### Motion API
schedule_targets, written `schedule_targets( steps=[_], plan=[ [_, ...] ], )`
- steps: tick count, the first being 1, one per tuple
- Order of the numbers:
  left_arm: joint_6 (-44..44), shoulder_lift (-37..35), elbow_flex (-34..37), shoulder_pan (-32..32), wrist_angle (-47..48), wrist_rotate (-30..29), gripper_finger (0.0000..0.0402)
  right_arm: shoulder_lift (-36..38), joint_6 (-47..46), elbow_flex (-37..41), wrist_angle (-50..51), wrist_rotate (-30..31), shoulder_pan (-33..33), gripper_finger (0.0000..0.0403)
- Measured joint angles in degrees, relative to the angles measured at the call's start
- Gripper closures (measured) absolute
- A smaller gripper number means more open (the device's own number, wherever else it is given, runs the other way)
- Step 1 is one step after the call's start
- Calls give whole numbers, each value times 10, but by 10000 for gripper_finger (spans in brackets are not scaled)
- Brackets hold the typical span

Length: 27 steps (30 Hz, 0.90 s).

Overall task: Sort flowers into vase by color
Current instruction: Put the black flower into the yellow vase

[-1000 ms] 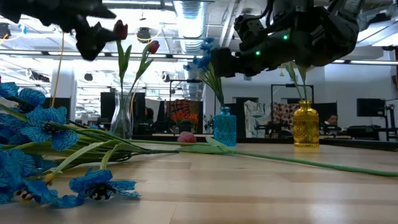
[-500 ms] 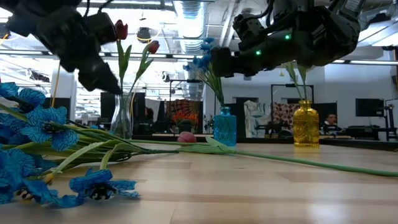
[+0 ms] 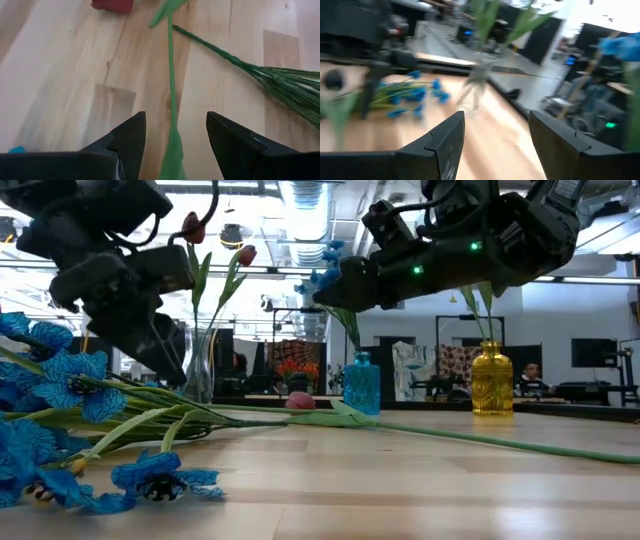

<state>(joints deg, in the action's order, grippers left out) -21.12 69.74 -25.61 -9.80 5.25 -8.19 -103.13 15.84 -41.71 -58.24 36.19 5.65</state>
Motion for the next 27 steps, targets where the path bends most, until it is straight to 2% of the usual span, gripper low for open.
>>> schedule_targets(
  steps=[4, 12, 16, 22, 27],
  plan=[
    [-3, 28, 0, 0, -23, 18, 205, 0, -56, 0, 21, -39, 0, 154],
    [-21, 68, 0, 0, -24, 18, 212, 0, -105, 0, 58, -49, -5, 154],
    [-22, 72, 0, 0, -25, 19, 249, 0, -105, 0, 59, -53, -5, 154],
    [-36, 72, 0, 0, -26, 19, 317, 0, -104, 0, 64, -126, -4, 154],
    [-49, 72, 0, 0, -26, 22, 354, 0, -104, 0, 65, -139, -4, 154]
  ],
)
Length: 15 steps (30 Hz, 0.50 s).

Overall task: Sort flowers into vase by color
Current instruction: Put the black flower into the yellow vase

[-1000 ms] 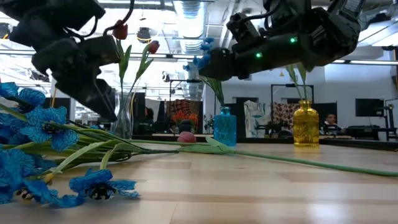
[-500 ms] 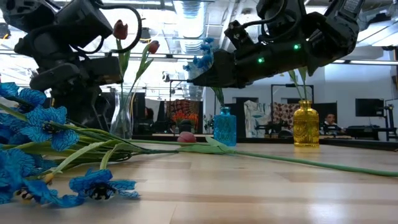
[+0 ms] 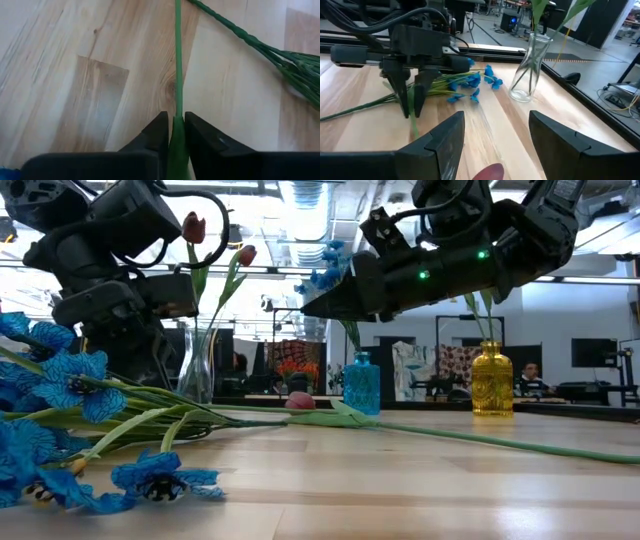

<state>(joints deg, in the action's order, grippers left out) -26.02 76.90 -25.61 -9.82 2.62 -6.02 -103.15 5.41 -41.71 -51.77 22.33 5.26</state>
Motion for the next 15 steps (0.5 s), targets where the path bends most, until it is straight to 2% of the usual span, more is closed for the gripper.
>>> schedule_targets(
  steps=[4, 9, 12, 15],
  plan=[
    [-2, 0, 0, 0, -1, 3, 371, 0, 0, 0, 0, -5, 0, 154],
    [-2, 0, -8, 0, -3, 24, 380, 0, 0, -13, 18, -73, 0, 154],
    [2, 0, -26, 0, -2, 28, 381, 0, -9, -51, 86, -122, 0, 154],
    [19, 0, -44, 0, 4, 28, 381, -1, -7, -109, 211, -149, 0, 154]
  ],
)
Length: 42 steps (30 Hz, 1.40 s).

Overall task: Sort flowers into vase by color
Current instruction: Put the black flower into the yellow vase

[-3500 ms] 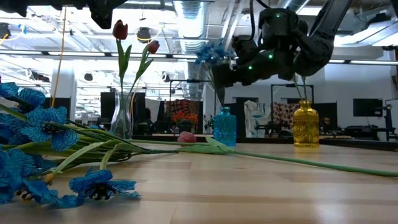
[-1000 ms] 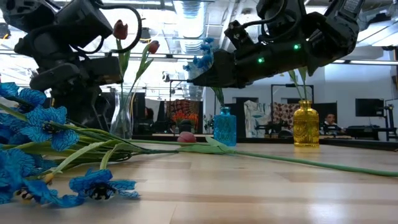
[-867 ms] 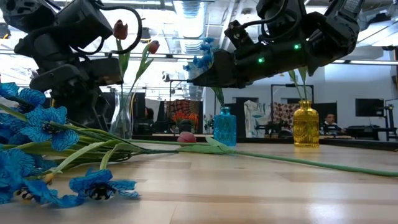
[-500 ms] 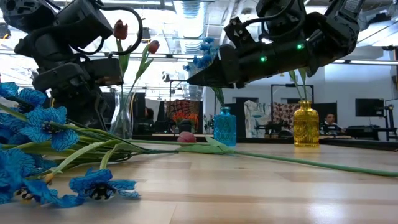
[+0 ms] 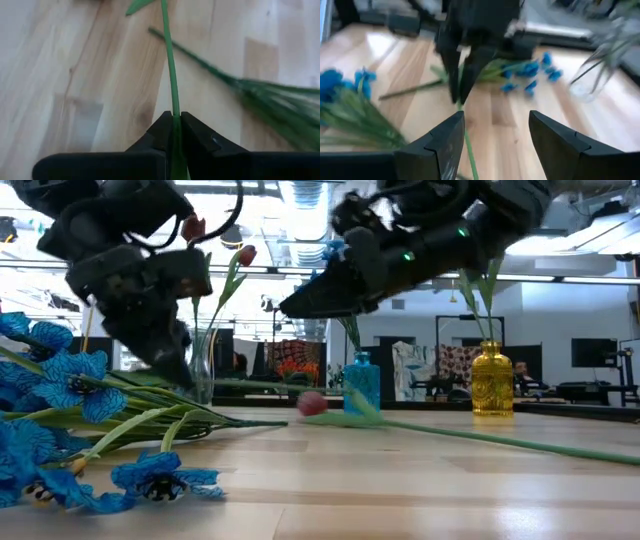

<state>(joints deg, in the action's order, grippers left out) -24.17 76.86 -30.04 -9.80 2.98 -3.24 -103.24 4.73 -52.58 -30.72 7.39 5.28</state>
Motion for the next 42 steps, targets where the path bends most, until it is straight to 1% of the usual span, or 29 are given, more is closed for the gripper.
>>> schedule_targets(
  steps=[3, 5, 9, 11, 14, 18, 27, 32, 37, 42],
  plan=[
    [14, 0, -18, 0, 4, -1, 381, 0, 14, -63, 126, -4, 0, 154],
    [19, 0, -26, 0, 5, -1, 381, 0, 17, -96, 185, -4, 2, 154],
    [21, 0, -46, 0, 6, -4, 381, 0, 19, -138, 242, -4, 4, 154],
    [21, 0, -57, 0, 7, -5, 381, 0, 20, -149, 259, -15, 4, 154],
    [31, 0, -72, 0, 6, -5, 381, 0, 20, -151, 262, -45, 4, 154],
    [41, 0, -90, 0, 30, -5, 381, 0, 42, -152, 263, -58, 4, 154],
    [19, 0, -179, 0, 255, 0, 381, 0, 60, -152, 279, -58, 3, 154],
    [18, 0, -229, 1, 323, 0, 381, 0, 77, -152, 259, -58, 6, 154],
    [17, 0, -261, 12, 332, 1, 381, 0, 78, -152, 217, -60, 8, 154],
    [16, 0, -280, 25, 329, 0, 381, 1, 78, -152, 208, -60, 7, 154]
  ],
)
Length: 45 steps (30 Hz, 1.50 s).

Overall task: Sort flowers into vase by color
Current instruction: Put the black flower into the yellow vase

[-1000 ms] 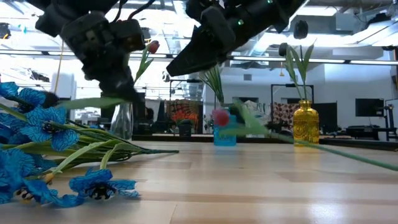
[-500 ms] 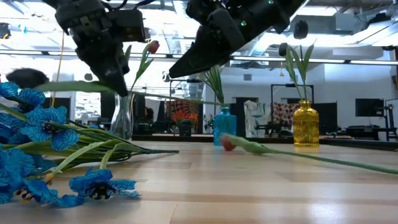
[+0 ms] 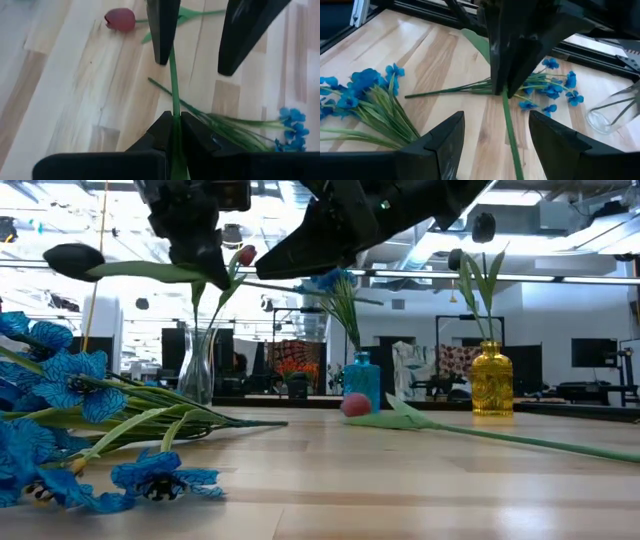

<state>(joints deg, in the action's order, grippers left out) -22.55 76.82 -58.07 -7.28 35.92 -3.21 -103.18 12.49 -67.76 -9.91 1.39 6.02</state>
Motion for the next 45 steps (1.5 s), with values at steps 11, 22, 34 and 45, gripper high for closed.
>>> schedule_targets(
  steps=[11, 22, 34, 45],
  plan=[
    [0, 1, -1, 9, -45, 0, 381, 0, 0, 0, 4, 0, 0, 155],
    [-67, 2, -1, 11, -60, 39, 381, 0, 2, 0, 5, 0, 0, 203],
    [-116, 52, 0, 17, -72, 85, 381, 0, -23, -14, 80, 1, 12, 218],
    [-126, 127, 0, 43, -168, 176, 381, 0, -35, -32, 185, 3, 21, 218]
  ],
)
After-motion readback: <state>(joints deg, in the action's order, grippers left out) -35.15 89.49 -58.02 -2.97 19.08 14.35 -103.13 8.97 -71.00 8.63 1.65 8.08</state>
